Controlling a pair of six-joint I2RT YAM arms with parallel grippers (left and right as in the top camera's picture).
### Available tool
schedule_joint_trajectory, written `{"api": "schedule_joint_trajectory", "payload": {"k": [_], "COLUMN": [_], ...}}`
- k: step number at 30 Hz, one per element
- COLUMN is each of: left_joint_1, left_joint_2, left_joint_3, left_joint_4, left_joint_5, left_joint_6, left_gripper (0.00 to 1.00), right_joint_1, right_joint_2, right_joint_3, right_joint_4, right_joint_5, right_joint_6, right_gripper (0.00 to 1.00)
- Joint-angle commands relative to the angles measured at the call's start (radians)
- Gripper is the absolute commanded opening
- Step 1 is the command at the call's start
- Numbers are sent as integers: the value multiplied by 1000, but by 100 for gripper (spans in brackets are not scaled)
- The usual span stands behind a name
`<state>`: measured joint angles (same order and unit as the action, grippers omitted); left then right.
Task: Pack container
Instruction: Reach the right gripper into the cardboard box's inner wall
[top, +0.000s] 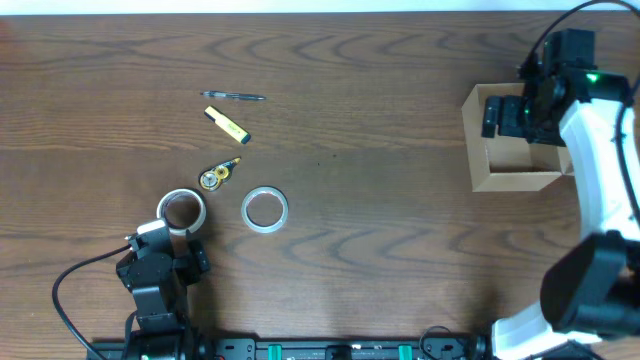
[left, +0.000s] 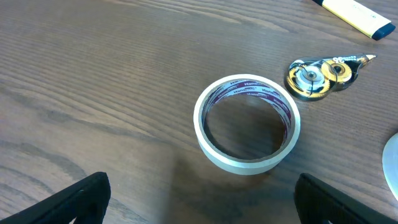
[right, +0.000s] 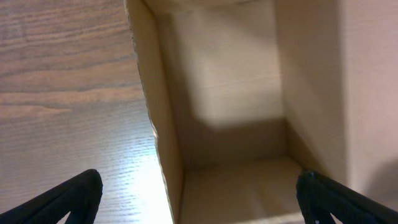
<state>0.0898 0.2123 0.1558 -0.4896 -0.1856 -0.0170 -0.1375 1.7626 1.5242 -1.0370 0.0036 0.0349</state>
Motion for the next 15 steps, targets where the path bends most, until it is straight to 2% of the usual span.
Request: {"api": "schedule_joint_trajectory", "payload": {"k": [1, 15], "left_joint_1": [0, 0], "left_joint_2": [-8, -8], "left_joint_3": [-19, -19], "left_joint_4": [0, 0], "left_joint_5": [3, 3], "left_joint_6": [17, 17], "left_gripper": [95, 95], "right_joint_1": [-2, 6], "right_joint_2": [27, 123], "right_joint_3": [20, 8], "right_joint_4": [12, 31], "right_joint_5": [-42, -46], "right_joint_6": [13, 16], "right_gripper": [99, 99]}}
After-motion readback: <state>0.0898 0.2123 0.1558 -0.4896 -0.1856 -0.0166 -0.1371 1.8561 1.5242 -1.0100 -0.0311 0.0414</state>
